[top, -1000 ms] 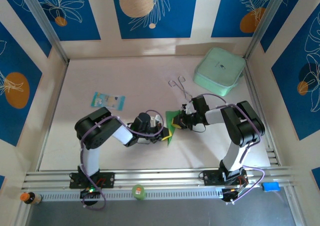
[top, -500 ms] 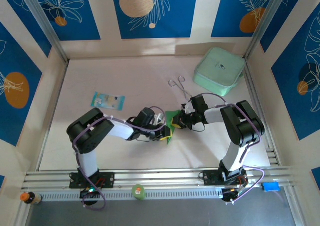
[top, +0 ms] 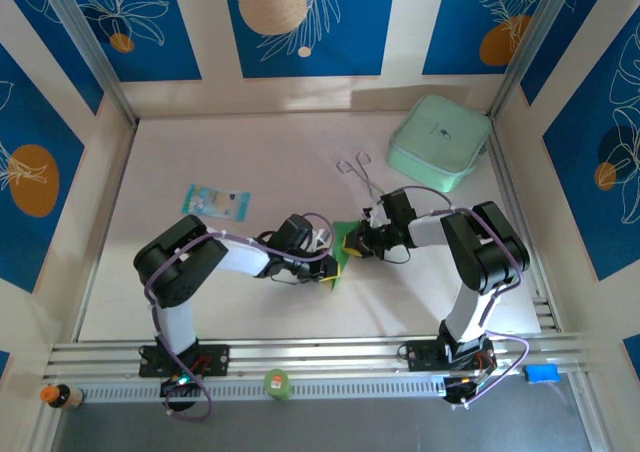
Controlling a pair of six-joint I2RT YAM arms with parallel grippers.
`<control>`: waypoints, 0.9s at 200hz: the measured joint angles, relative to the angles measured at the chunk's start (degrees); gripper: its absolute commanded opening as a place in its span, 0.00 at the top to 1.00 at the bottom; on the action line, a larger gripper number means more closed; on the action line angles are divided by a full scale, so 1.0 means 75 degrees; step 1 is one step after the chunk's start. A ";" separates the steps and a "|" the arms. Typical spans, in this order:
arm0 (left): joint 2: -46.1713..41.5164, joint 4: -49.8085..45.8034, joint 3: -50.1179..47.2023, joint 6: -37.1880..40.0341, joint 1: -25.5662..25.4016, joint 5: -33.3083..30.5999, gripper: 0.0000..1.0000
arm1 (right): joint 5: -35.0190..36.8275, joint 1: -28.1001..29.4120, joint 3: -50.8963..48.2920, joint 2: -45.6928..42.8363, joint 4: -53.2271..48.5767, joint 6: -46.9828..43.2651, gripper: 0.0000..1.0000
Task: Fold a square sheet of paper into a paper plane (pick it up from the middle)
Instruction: Fold the wing for the fifth time at the center of the table.
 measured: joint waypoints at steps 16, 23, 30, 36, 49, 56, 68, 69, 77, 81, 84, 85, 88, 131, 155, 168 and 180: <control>-0.0125 0.0003 -0.0073 -0.0006 -0.0009 0.0006 0.78 | 0.0017 0.0003 0.0006 0.0000 -0.0015 0.0000 0.90; -0.0189 -0.0009 -0.0134 0.0020 -0.0012 0.0003 0.76 | 0.0020 0.0003 0.0015 0.0000 -0.0029 0.0000 0.90; -0.0245 -0.0017 -0.0178 0.0032 -0.0015 0.0006 0.75 | 0.0023 0.0009 0.0029 0.0000 -0.0050 0.0003 0.90; -0.0286 -0.0055 -0.0192 0.0055 -0.0017 0.0003 0.74 | 0.0041 0.0012 0.0035 0.0000 -0.0067 0.0003 0.90; -0.0353 -0.0201 -0.0204 0.0096 -0.0017 -0.0012 0.74 | 0.0047 0.0015 0.0038 0.0000 -0.0073 0.0003 0.90; -0.0370 -0.0254 -0.0204 0.0149 -0.0017 -0.0026 0.74 | 0.0047 0.0015 0.0038 0.0000 -0.0073 0.0003 0.90; -0.0376 -0.0318 -0.0189 0.0245 -0.0023 -0.0026 0.74 | 0.0047 0.0015 0.0038 0.0000 -0.0073 0.0003 0.90; -0.0376 -0.0323 -0.0189 0.0251 -0.0023 -0.0026 0.74 | 0.0047 0.0015 0.0038 0.0000 -0.0073 0.0003 0.90; -0.0376 -0.0382 -0.0157 0.0271 -0.0026 -0.0029 0.75 | 0.0047 0.0015 0.0038 0.0000 -0.0073 0.0003 0.90; -0.0376 -0.0399 -0.0152 0.0289 -0.0026 -0.0026 0.75 | 0.0047 0.0015 0.0038 0.0000 -0.0073 0.0003 0.90; -0.0376 -0.0423 -0.0143 0.0303 -0.0029 -0.0029 0.75 | 0.0047 0.0015 0.0038 0.0000 -0.0073 0.0003 0.90; -0.0376 -0.0425 -0.0143 0.0312 -0.0029 -0.0029 0.75 | 0.0047 0.0015 0.0038 0.0000 -0.0073 0.0003 0.90; -0.0376 -0.0431 -0.0140 0.0318 -0.0029 -0.0029 0.75 | 0.0047 0.0015 0.0038 0.0000 -0.0073 0.0003 0.90; -0.0373 -0.0606 -0.0117 0.0458 -0.0032 -0.0070 0.82 | 0.0052 0.0023 0.0041 0.0000 -0.0076 0.0003 0.90; -0.0370 -0.0656 -0.0117 0.0455 -0.0032 -0.0117 0.85 | 0.0064 0.0029 0.0044 0.0000 -0.0085 0.0003 0.90; -0.0370 -0.0670 -0.0119 0.0458 -0.0032 -0.0143 0.87 | 0.0073 0.0029 0.0044 -0.0003 -0.0090 0.0003 0.90; -0.0370 -0.0694 -0.0119 0.0458 -0.0032 -0.0146 0.88 | 0.0076 0.0035 0.0050 -0.0003 -0.0093 0.0003 0.90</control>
